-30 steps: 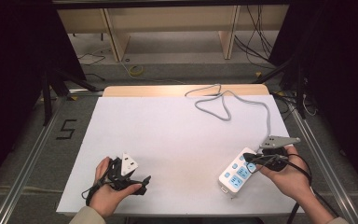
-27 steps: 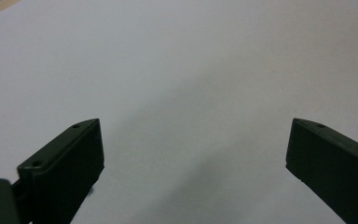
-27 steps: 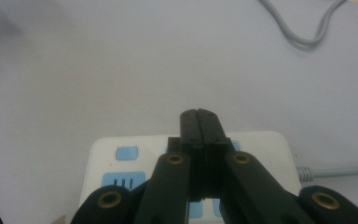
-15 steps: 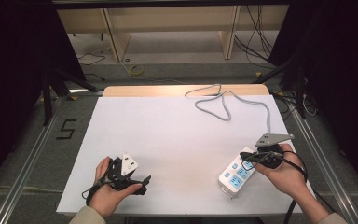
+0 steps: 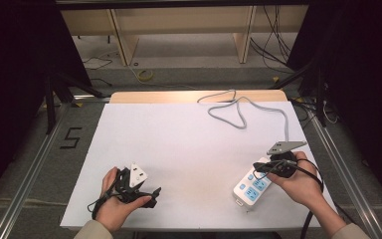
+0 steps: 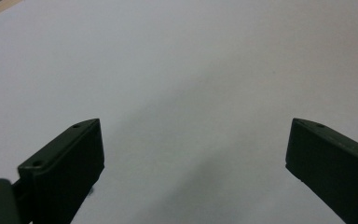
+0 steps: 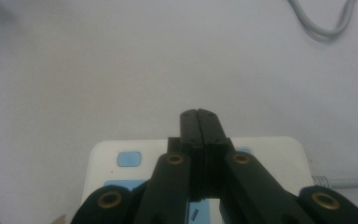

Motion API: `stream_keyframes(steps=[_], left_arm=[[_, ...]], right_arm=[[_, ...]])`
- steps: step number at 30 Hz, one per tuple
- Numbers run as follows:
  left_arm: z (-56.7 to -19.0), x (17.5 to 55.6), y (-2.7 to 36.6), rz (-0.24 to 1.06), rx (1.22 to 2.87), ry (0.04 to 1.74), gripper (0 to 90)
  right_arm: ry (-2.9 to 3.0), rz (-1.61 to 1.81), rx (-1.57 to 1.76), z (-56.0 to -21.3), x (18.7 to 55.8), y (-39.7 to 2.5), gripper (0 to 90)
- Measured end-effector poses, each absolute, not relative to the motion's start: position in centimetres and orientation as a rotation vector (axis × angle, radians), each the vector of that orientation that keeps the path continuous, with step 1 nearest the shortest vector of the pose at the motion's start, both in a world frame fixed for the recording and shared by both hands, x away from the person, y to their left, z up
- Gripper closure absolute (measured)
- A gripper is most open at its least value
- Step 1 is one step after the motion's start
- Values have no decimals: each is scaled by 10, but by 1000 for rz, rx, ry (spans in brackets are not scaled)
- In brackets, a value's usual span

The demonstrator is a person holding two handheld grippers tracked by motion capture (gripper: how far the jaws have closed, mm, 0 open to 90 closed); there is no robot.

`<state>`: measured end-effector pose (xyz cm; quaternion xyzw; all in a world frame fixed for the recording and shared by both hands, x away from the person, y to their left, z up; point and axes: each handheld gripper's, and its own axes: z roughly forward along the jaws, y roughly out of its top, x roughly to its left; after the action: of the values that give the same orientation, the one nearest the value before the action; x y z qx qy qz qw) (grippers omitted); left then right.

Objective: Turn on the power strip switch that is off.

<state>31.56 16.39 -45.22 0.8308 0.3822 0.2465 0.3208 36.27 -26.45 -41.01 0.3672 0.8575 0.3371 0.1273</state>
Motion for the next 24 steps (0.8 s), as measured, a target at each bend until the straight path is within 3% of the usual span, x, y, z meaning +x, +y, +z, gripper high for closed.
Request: stream_keyframes(steps=[24], left_arm=[[-452,316,164,646,2186,1003,39]], right_arm=[[2565,904,1084,-417,372,-257,900]])
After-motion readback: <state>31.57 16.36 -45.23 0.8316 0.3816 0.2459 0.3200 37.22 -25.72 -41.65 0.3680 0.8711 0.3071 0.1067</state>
